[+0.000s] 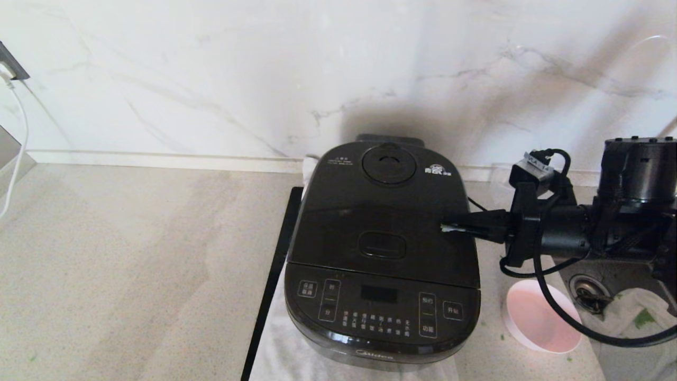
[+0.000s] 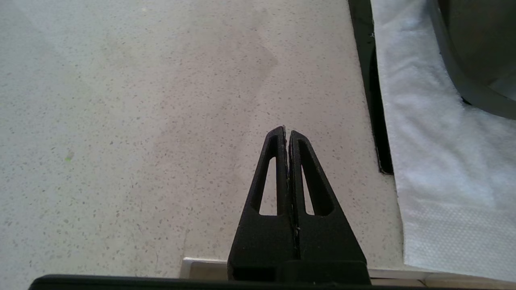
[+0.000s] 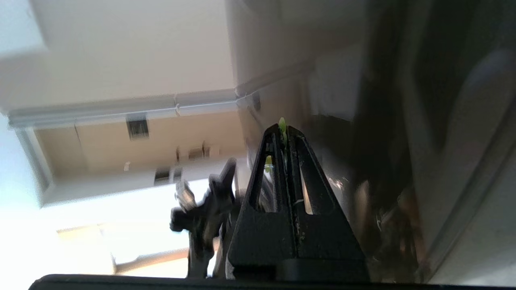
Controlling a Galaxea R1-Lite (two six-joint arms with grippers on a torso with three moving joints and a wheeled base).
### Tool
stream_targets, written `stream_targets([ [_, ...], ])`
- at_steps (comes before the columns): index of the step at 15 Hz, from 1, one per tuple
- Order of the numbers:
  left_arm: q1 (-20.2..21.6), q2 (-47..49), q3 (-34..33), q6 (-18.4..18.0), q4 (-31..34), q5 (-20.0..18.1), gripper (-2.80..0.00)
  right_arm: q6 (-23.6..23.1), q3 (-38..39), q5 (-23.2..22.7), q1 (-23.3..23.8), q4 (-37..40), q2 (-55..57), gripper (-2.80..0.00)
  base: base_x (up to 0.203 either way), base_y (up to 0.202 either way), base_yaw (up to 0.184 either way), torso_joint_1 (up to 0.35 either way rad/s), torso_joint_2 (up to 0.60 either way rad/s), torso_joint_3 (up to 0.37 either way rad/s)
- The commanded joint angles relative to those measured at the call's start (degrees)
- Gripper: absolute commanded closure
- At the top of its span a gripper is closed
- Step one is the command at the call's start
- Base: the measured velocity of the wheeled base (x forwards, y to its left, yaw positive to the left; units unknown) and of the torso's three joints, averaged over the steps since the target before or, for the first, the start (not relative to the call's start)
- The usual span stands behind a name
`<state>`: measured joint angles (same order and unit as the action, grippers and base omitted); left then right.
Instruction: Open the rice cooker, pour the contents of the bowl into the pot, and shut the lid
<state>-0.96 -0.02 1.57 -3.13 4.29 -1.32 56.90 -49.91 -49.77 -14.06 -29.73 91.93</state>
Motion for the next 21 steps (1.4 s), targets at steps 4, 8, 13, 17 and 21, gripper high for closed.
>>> stream_targets([
  [4,0.0,0.0,0.0,0.0,0.0,0.0,0.00,1.8,-11.4,4.5,5.3,3.9,-8.1,0.00,0.000,0.000,0.000,0.000,0.00,0.000],
  [8,0.0,-0.1,0.0,0.0,0.0,0.0,0.00,-4.1,-20.6,13.8,8.6,17.8,-10.2,0.00,0.000,0.000,0.000,0.000,0.00,0.000],
  [13,0.0,0.0,0.0,0.0,0.0,0.0,0.00,-22.7,-23.4,32.9,7.3,28.1,-14.5,0.00,0.000,0.000,0.000,0.000,0.00,0.000],
  [17,0.0,0.0,0.0,0.0,0.0,0.0,0.00,-38.7,-25.1,55.7,-1.6,38.0,-16.3,0.00,0.000,0.000,0.000,0.000,0.00,0.000],
  [21,0.0,-0.1,0.0,0.0,0.0,0.0,0.00,-39.3,-22.7,70.4,-16.7,45.7,-18.0,0.00,0.000,0.000,0.000,0.000,0.00,0.000],
])
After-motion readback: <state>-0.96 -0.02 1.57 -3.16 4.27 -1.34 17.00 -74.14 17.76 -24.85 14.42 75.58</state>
